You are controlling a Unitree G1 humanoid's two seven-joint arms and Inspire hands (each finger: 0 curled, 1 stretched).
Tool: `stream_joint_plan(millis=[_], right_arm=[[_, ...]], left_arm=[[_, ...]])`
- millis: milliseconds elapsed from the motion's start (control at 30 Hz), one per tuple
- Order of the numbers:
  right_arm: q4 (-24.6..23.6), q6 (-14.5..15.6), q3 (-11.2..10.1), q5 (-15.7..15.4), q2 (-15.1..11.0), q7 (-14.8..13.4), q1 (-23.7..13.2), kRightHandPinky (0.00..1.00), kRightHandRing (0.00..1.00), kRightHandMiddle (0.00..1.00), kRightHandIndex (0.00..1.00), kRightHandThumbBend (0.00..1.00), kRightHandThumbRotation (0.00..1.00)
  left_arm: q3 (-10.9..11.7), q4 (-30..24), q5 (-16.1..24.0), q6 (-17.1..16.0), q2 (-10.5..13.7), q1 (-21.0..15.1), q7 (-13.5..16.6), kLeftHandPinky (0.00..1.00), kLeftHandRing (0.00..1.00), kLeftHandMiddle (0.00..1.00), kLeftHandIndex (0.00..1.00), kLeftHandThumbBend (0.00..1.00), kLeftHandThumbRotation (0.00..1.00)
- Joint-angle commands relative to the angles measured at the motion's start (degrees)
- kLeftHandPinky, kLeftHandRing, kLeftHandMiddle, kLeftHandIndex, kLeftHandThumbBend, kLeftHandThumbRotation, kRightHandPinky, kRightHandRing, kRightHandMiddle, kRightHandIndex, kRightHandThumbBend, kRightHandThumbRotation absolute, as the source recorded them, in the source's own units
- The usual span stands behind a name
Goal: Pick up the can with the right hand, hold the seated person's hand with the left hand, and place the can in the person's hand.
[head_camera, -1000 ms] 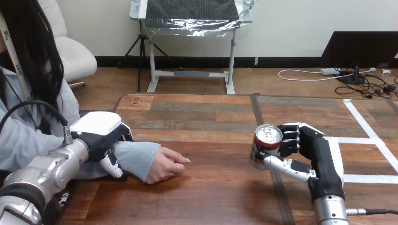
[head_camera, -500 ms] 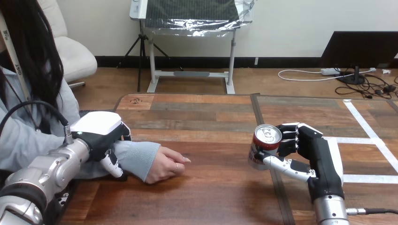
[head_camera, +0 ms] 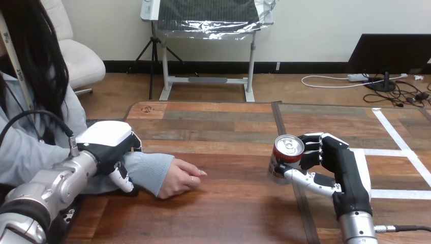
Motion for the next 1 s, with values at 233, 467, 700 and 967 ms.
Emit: stream_joint_plan(millis=[233, 467, 700, 967], right_arm=[[-4.1, -1.9, 0.3, -1.4, 0.1, -1.9, -3.1, 0.43, 0.46, 0.52, 0.54, 0.75, 0.0], [-4.2, -1.8, 0.9, -2.8, 0.0, -2.9, -3.3, 0.43, 0.47, 0.52, 0.54, 0.76, 0.0], [-3.9, -1.6, 1.1, -2.6, 0.5, -2.2, -3.6, 0.44, 0.47, 0.52, 0.54, 0.76, 0.0], [-3.9, -0.9, 1.8, -3.0, 0.9, -2.4, -4.1, 0.44, 0.47, 0.53, 0.55, 0.75, 0.0]], left_arm=[[-0.6, 0.5, -0.4, -2.1, -0.9, 1.8, 1.0, 0.31, 0.38, 0.45, 0.47, 0.85, 0.0], [0.3, -0.5, -1.5, -4.2, -0.6, 2.0, 1.5, 0.31, 0.38, 0.45, 0.47, 0.86, 0.0], [0.7, -2.4, -2.5, -6.0, -0.1, 2.1, 1.5, 0.31, 0.38, 0.45, 0.47, 0.86, 0.0], [1.5, -5.7, -3.8, -8.2, 0.6, 2.5, 0.7, 0.31, 0.38, 0.45, 0.47, 0.86, 0.0]])
